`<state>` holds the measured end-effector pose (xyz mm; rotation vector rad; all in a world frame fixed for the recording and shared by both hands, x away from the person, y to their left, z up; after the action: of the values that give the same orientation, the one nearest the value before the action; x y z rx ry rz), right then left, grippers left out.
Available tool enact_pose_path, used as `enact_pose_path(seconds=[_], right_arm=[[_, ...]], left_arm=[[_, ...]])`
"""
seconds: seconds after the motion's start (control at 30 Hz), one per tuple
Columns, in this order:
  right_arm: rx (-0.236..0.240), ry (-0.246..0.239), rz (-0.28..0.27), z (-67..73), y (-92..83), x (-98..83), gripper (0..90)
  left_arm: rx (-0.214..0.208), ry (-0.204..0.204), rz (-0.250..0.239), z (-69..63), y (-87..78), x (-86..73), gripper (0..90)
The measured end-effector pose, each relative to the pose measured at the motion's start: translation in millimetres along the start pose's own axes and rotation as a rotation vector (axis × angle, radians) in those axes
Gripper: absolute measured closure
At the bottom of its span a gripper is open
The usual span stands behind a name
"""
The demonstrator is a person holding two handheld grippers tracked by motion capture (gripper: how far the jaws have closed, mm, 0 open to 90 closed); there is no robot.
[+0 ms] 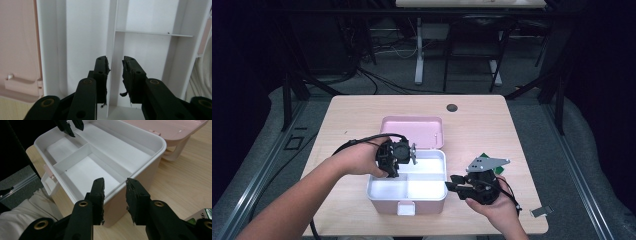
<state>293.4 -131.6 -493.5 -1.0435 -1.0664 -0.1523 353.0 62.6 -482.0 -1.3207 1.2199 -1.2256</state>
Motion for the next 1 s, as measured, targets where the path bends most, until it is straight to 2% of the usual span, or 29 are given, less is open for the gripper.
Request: enact_pose_path(seconds=[0.23, 0.4, 0.8, 1.0], right_arm=[[-0.014, 0.021, -0.005, -7.2, -2.4, -2.9, 68.1], [-0.011, 0.032, 0.000, -10.4, -2.4, -5.6, 68.1], [-0.006, 0.045, 0.007, -13.4, -0.1, -8.7, 68.1], [-0.009, 0.050, 0.012, -14.6, 1.3, -10.4, 68.1]], left_arm=[[-0.007, 0.039, 0.025, 0.3, 8.6, 9.6, 77.4], [-0.007, 0.051, 0.041, 1.3, 14.5, 14.6, 80.4], [-0.012, 0.051, 0.042, 5.5, 21.1, 17.6, 87.5], [-0.018, 0.055, 0.047, 6.0, 22.4, 18.2, 87.8]])
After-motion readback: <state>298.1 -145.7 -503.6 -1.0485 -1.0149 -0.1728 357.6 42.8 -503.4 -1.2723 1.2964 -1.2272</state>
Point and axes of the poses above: each handheld gripper's, and its own axes: y roughly forward along the jaws, x roughly out of its top, z roughly to its left, the point moved 7 cm from there along y, roughly forward along the jaws, and after that the axes turned 9 degrees about -x, right-handed, at the moved point
